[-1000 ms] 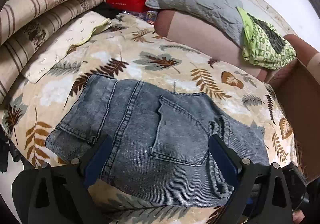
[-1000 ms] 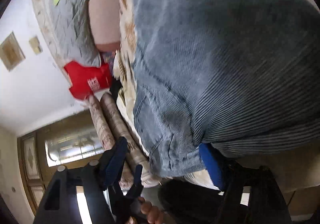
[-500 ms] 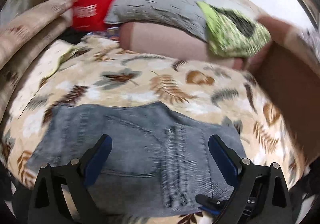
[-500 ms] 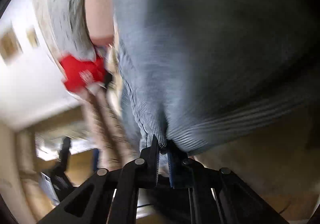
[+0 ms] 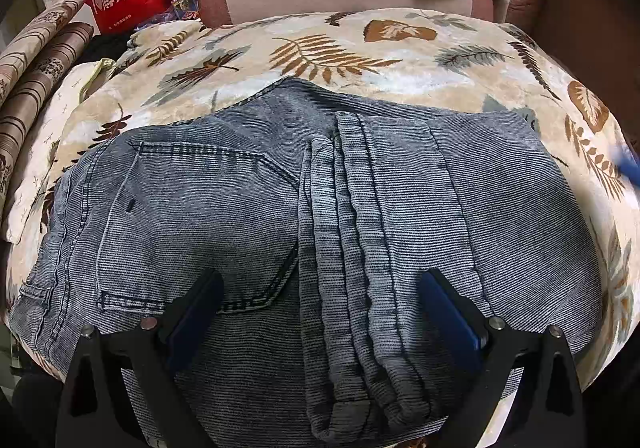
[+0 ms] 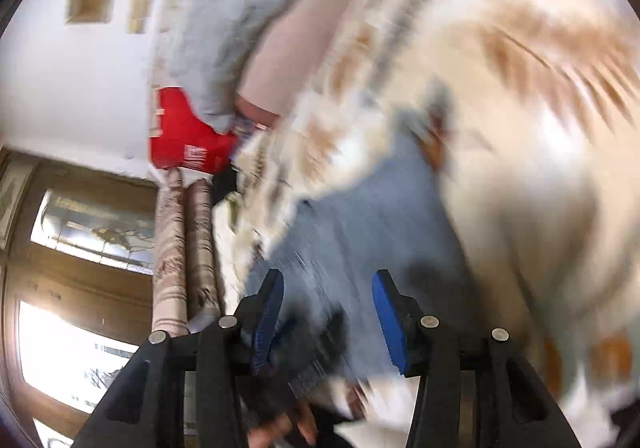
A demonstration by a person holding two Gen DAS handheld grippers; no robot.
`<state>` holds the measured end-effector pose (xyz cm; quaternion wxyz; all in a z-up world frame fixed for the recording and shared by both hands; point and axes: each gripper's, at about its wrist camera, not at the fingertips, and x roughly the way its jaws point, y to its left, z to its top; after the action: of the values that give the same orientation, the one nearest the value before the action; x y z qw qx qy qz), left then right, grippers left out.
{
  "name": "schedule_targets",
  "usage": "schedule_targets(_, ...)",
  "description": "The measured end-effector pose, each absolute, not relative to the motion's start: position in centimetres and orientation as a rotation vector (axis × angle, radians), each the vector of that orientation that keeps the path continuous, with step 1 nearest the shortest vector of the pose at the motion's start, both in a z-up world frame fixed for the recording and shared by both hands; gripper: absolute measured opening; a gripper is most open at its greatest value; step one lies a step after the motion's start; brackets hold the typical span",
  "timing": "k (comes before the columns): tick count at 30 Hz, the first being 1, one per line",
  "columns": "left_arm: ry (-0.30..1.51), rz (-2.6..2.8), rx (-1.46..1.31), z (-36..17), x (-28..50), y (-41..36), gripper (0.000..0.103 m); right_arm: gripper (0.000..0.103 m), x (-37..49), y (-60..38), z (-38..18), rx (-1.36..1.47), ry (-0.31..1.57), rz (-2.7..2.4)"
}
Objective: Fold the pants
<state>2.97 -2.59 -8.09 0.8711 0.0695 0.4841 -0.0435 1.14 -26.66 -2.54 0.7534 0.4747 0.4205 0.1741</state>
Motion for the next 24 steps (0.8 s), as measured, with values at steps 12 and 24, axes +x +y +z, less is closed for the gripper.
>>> schedule_targets(12,1.006,-0.099,0.131,-8.2,3.1,-2.6,0.101,0.061,10.3,-24.7,-7.3,0.915,1.115,0.329)
schedule_targets(24,1.003,-0.094,0.129,-8.2,3.0,-2.6,0.101,0.07,-1.9,-22.7,-7.9,0.754,1.112,0.435)
